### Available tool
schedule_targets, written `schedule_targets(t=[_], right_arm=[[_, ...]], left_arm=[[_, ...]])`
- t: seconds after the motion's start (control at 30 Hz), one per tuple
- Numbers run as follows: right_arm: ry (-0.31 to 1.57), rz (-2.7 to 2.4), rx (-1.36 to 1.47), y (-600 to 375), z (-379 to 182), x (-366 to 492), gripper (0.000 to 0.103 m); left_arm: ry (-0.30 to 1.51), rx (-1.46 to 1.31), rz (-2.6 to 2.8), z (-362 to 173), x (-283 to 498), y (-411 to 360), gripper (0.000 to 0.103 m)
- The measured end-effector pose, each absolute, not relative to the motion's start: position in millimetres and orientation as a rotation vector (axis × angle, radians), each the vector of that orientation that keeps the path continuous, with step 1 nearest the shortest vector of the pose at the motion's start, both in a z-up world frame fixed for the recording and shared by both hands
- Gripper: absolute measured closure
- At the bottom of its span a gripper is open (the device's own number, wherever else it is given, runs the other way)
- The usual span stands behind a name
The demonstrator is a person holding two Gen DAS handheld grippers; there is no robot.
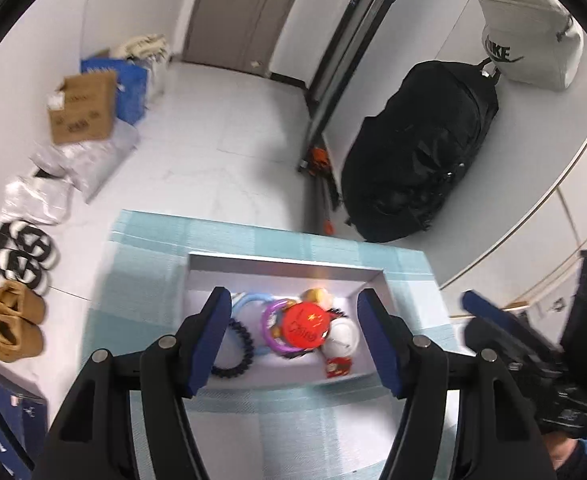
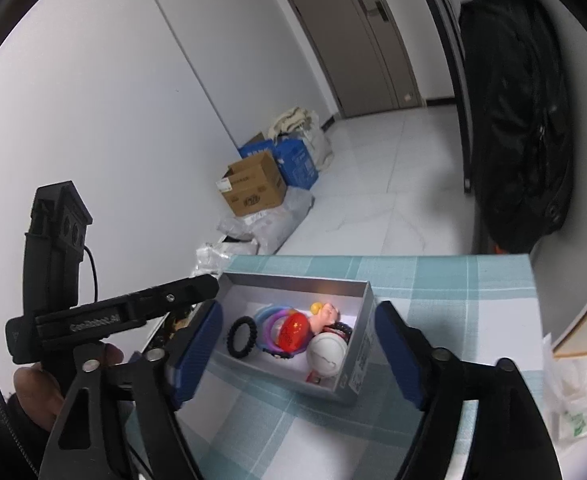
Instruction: Organize jewelry
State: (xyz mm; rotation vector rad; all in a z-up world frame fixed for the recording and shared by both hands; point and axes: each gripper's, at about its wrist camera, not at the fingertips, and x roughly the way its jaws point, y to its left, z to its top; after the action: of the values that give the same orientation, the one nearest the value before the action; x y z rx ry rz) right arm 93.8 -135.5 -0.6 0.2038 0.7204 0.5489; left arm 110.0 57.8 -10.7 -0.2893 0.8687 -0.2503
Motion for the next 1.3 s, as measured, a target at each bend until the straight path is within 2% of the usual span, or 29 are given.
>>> schedule_targets(t=[0.23, 0.53, 0.83, 1.3], right_arm=[[0.648, 0.565, 0.177, -141, 1, 58, 0.016], [0.579, 0.560, 0.117, -142, 0, 22, 0.015], [0.539, 0.573, 0.091, -141, 1, 2, 0.010], [0.526, 0.572, 0.076, -143, -2, -17, 0.008]], left_arm=[[0.853, -0.239, -0.150, -8, 82, 54, 0.042], [0.784, -0.177, -0.065, -4, 47, 48, 0.042], [0.764, -0.160, -0.029, -11, 28, 44, 0.042], [0.717, -0.125, -0.041, -6, 12, 35, 0.041]])
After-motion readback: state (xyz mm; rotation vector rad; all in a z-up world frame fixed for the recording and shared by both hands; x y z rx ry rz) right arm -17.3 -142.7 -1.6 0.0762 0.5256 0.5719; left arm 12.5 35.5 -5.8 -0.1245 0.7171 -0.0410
